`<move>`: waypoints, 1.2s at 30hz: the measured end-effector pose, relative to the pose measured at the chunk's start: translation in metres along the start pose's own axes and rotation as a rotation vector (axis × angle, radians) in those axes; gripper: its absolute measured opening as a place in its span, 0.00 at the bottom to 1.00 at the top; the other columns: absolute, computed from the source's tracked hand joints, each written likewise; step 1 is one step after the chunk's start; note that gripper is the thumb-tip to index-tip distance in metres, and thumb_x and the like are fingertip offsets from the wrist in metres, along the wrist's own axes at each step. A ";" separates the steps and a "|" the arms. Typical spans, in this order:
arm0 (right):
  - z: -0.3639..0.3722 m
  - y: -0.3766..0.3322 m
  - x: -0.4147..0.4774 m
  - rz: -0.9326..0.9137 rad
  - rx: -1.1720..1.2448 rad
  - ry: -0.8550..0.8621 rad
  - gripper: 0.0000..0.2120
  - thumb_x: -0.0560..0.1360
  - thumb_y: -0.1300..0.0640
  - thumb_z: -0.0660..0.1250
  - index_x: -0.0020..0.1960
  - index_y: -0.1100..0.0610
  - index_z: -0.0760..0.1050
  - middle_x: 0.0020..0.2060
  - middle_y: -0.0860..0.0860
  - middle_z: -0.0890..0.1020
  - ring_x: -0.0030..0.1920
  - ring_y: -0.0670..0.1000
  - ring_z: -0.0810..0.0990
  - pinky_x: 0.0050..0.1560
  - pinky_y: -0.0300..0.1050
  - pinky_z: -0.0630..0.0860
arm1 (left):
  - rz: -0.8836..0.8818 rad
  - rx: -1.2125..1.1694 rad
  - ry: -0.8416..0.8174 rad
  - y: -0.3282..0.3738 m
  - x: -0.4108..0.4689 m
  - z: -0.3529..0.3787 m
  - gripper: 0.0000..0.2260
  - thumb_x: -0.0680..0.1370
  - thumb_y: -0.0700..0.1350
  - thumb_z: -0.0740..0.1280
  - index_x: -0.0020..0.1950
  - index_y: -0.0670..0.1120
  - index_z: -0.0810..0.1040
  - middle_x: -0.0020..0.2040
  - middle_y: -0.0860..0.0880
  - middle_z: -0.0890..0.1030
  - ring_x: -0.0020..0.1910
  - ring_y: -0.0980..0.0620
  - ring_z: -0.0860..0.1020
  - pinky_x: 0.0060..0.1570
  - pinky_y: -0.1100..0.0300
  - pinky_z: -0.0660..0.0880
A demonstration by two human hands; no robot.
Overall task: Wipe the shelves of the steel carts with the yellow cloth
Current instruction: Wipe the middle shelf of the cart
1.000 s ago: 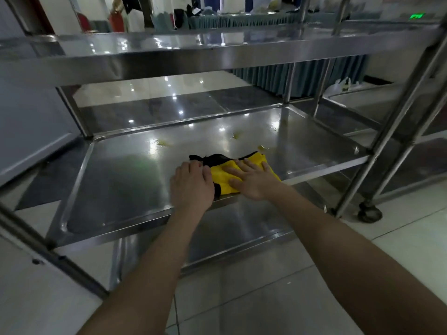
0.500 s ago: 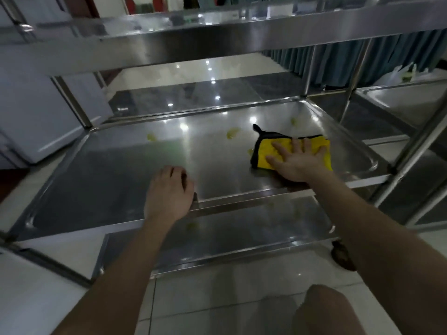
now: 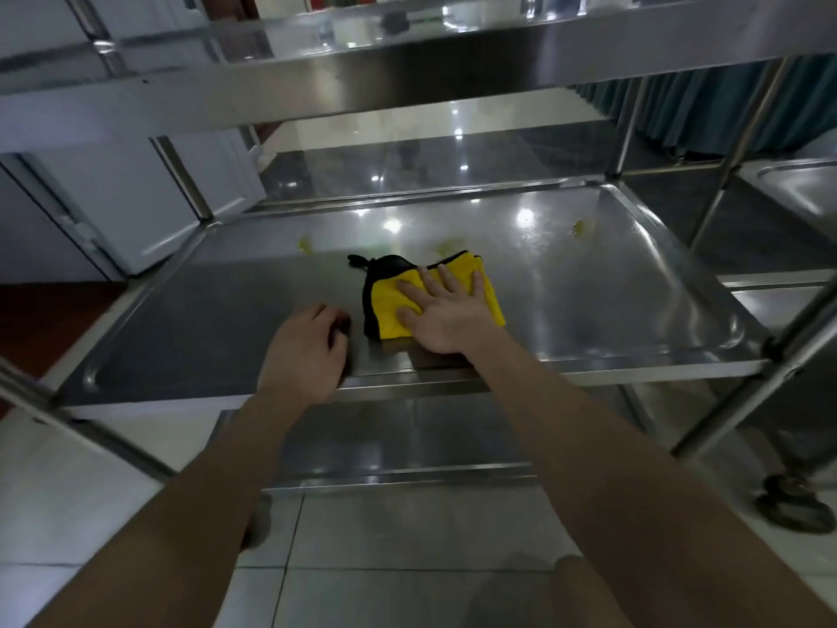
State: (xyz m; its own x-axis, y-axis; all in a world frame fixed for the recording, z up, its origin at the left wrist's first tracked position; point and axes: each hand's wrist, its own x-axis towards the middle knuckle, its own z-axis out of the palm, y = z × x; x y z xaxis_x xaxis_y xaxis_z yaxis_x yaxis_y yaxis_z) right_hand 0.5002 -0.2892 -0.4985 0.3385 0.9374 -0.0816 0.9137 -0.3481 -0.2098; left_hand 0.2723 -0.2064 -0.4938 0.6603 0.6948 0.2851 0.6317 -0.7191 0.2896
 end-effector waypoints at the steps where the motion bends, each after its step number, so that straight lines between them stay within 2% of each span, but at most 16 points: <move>1: -0.001 0.012 -0.007 -0.007 0.000 0.000 0.31 0.83 0.31 0.41 0.86 0.34 0.47 0.87 0.45 0.44 0.87 0.54 0.39 0.79 0.74 0.33 | 0.006 -0.002 0.003 -0.002 0.001 0.001 0.11 0.83 0.39 0.65 0.64 0.43 0.82 0.62 0.41 0.81 0.63 0.39 0.77 0.64 0.45 0.75; 5: -0.010 0.103 -0.044 0.068 -0.012 0.011 0.34 0.78 0.25 0.39 0.84 0.29 0.46 0.87 0.41 0.44 0.87 0.50 0.40 0.81 0.70 0.34 | 0.023 0.015 0.013 -0.010 0.004 0.006 0.11 0.83 0.40 0.66 0.65 0.44 0.82 0.63 0.43 0.80 0.63 0.40 0.77 0.65 0.46 0.75; 9: -0.034 0.212 -0.081 0.306 0.000 0.037 0.38 0.73 0.20 0.38 0.82 0.26 0.45 0.87 0.41 0.45 0.87 0.50 0.41 0.81 0.71 0.35 | 0.054 0.057 0.015 -0.017 0.007 0.011 0.11 0.83 0.40 0.66 0.65 0.44 0.81 0.62 0.41 0.80 0.62 0.37 0.77 0.64 0.42 0.76; 12: -0.041 0.246 -0.090 0.438 -0.003 0.044 0.39 0.73 0.20 0.39 0.83 0.28 0.47 0.87 0.42 0.46 0.87 0.51 0.41 0.80 0.73 0.34 | 0.052 0.105 0.034 -0.015 0.008 0.014 0.10 0.83 0.42 0.67 0.64 0.44 0.80 0.61 0.41 0.80 0.60 0.36 0.77 0.61 0.41 0.78; 16: -0.033 0.194 -0.064 0.501 -0.012 0.056 0.40 0.75 0.21 0.39 0.84 0.32 0.46 0.87 0.48 0.43 0.87 0.58 0.39 0.76 0.78 0.31 | 0.046 0.140 0.047 -0.009 0.007 0.014 0.10 0.83 0.43 0.67 0.63 0.43 0.80 0.60 0.40 0.80 0.60 0.37 0.77 0.59 0.41 0.78; 20: -0.014 0.062 -0.015 0.254 -0.027 0.022 0.37 0.80 0.26 0.42 0.86 0.37 0.47 0.87 0.51 0.43 0.86 0.62 0.38 0.75 0.80 0.31 | 0.033 0.139 0.056 -0.005 0.003 0.012 0.10 0.83 0.45 0.65 0.62 0.44 0.80 0.59 0.42 0.80 0.61 0.38 0.77 0.60 0.43 0.78; 22: -0.006 0.004 0.003 0.122 -0.022 -0.010 0.35 0.82 0.28 0.44 0.87 0.38 0.49 0.88 0.52 0.43 0.86 0.62 0.38 0.75 0.80 0.31 | 0.030 0.129 0.066 -0.007 0.001 0.010 0.14 0.82 0.47 0.62 0.63 0.44 0.81 0.59 0.42 0.80 0.61 0.38 0.77 0.60 0.43 0.77; 24: -0.004 -0.023 0.011 0.050 -0.013 -0.015 0.34 0.83 0.30 0.45 0.87 0.39 0.50 0.88 0.51 0.44 0.86 0.61 0.39 0.75 0.79 0.31 | 0.037 0.121 0.068 -0.008 -0.001 0.010 0.17 0.81 0.48 0.60 0.64 0.44 0.81 0.59 0.42 0.81 0.60 0.38 0.77 0.60 0.43 0.77; 26: -0.006 -0.018 0.009 0.016 0.001 -0.013 0.33 0.84 0.30 0.45 0.87 0.38 0.50 0.88 0.49 0.45 0.87 0.58 0.39 0.77 0.77 0.32 | 0.033 0.118 0.057 -0.010 0.001 0.009 0.15 0.83 0.47 0.61 0.66 0.45 0.81 0.60 0.42 0.80 0.61 0.39 0.77 0.59 0.43 0.76; 30: -0.015 0.043 -0.013 0.056 -0.010 -0.003 0.35 0.81 0.26 0.44 0.86 0.35 0.48 0.87 0.44 0.45 0.87 0.54 0.40 0.79 0.74 0.33 | 0.025 0.103 0.029 -0.011 0.005 0.013 0.12 0.82 0.42 0.66 0.65 0.46 0.81 0.61 0.41 0.79 0.63 0.38 0.76 0.63 0.43 0.76; 36: -0.047 0.223 -0.085 0.390 -0.001 0.045 0.39 0.77 0.20 0.42 0.85 0.32 0.47 0.87 0.43 0.45 0.87 0.52 0.41 0.81 0.71 0.33 | 0.034 0.104 0.030 -0.019 0.010 0.015 0.13 0.81 0.38 0.67 0.66 0.45 0.81 0.62 0.40 0.80 0.64 0.35 0.76 0.64 0.40 0.76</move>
State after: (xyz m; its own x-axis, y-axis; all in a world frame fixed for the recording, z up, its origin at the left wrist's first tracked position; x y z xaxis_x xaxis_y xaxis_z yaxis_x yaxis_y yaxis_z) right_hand 0.6855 -0.4464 -0.4923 0.6697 0.7341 -0.1120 0.7148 -0.6782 -0.1709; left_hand 0.2729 -0.1860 -0.5097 0.6706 0.6691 0.3204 0.6490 -0.7383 0.1835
